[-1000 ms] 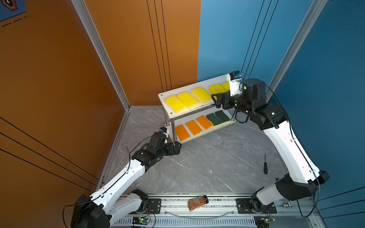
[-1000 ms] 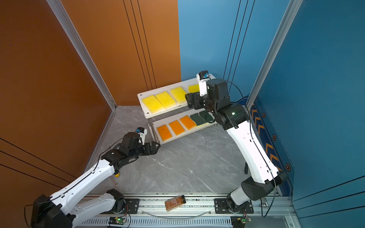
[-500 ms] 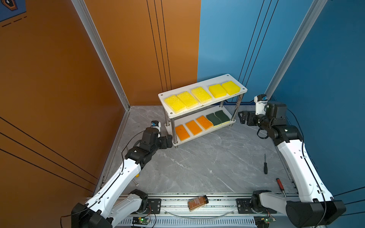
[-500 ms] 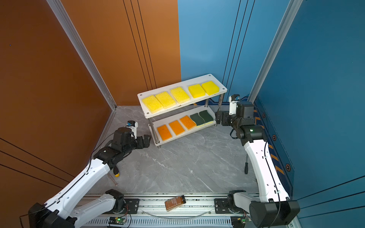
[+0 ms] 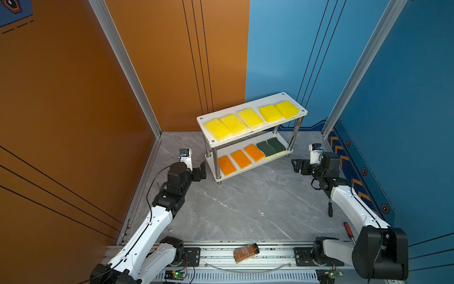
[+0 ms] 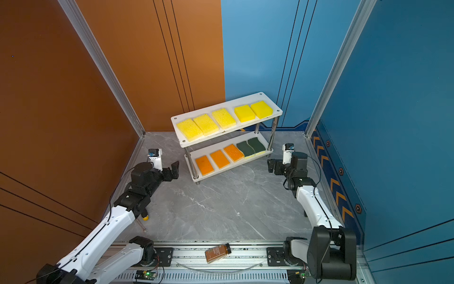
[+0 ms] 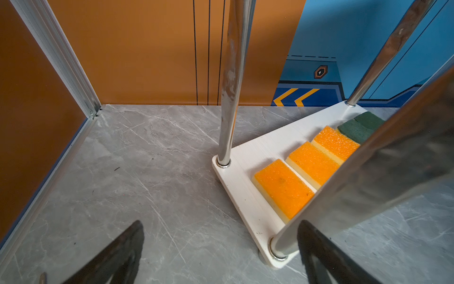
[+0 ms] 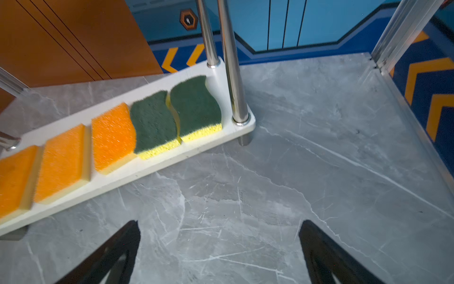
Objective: Arrange cleaning sponges on a shelf
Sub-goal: Reset both arms
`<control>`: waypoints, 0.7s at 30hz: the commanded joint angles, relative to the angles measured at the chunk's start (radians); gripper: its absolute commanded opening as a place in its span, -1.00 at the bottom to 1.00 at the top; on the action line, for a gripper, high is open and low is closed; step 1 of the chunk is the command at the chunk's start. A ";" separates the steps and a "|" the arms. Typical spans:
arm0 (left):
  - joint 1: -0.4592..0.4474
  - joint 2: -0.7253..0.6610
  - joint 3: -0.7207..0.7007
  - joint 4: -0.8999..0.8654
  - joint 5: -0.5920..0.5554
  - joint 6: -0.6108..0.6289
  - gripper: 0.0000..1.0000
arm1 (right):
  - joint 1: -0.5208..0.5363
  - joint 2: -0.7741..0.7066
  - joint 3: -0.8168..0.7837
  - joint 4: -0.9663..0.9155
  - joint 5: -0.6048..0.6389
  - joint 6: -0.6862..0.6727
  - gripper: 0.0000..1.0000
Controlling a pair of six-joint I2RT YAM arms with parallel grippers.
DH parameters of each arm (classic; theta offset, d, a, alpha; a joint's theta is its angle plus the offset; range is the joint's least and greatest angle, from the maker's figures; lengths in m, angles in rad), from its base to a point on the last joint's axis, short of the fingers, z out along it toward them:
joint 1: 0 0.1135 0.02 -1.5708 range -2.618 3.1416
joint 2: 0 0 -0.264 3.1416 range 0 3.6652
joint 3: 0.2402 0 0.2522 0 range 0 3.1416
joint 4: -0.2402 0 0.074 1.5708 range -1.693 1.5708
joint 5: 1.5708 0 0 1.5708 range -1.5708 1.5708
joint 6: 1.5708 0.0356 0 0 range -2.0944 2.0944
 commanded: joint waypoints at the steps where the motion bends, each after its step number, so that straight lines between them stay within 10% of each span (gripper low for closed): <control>1: 0.023 -0.002 -0.039 0.112 -0.030 0.054 0.96 | 0.006 0.049 -0.101 0.245 0.074 -0.025 1.00; 21: 0.247 0.156 -0.398 0.644 0.001 0.100 0.96 | 0.060 0.283 -0.350 0.859 0.290 -0.022 1.00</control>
